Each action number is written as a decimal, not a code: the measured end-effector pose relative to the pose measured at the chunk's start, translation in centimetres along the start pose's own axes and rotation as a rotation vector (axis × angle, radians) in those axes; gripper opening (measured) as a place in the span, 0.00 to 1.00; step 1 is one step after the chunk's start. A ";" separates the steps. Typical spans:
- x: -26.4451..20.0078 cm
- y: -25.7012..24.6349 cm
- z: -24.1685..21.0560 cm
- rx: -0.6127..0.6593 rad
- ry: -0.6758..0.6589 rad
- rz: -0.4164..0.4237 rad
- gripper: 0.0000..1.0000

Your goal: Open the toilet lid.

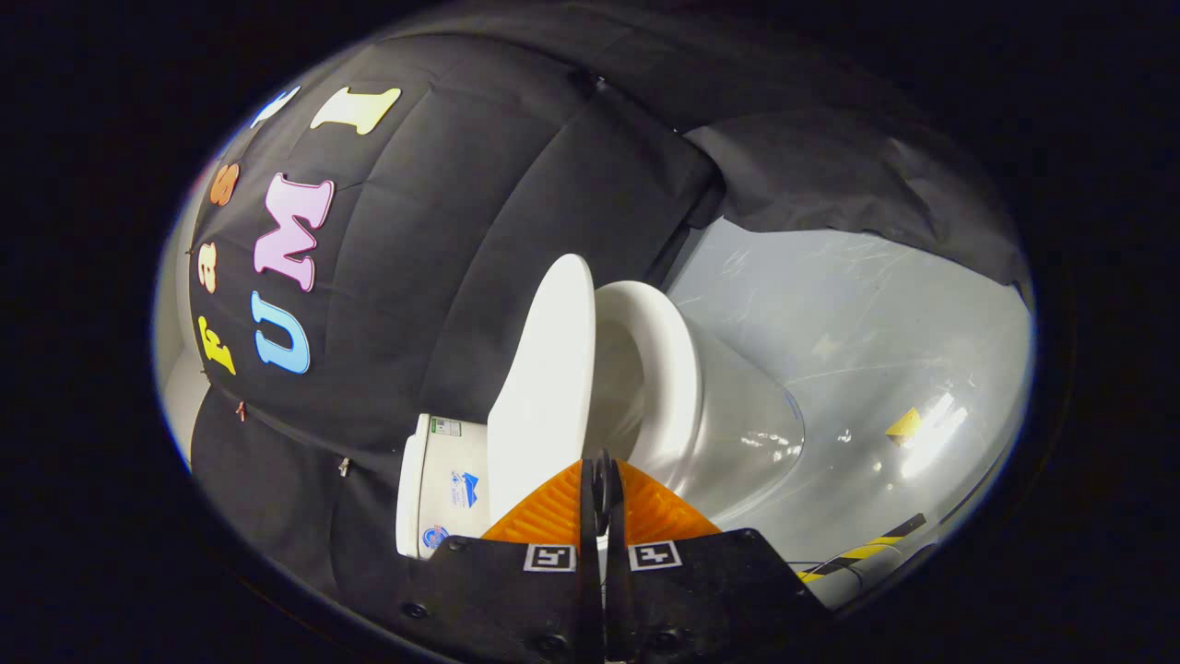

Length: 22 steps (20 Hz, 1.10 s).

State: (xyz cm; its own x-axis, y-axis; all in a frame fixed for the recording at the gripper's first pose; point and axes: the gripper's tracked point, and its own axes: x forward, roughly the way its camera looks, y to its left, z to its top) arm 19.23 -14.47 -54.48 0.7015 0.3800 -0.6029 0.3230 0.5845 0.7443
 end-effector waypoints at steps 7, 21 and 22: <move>-2.2 7.4 0.7 -0.168 -0.035 -0.083 0.06; -5.1 23.0 -2.4 -0.477 -0.133 -0.240 0.06; -5.1 23.8 -2.5 -0.482 -0.145 -0.249 0.06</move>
State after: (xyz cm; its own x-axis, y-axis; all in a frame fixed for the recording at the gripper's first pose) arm 21.76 -0.68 -34.42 0.7325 0.1064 -0.6724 0.1866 0.9185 0.3487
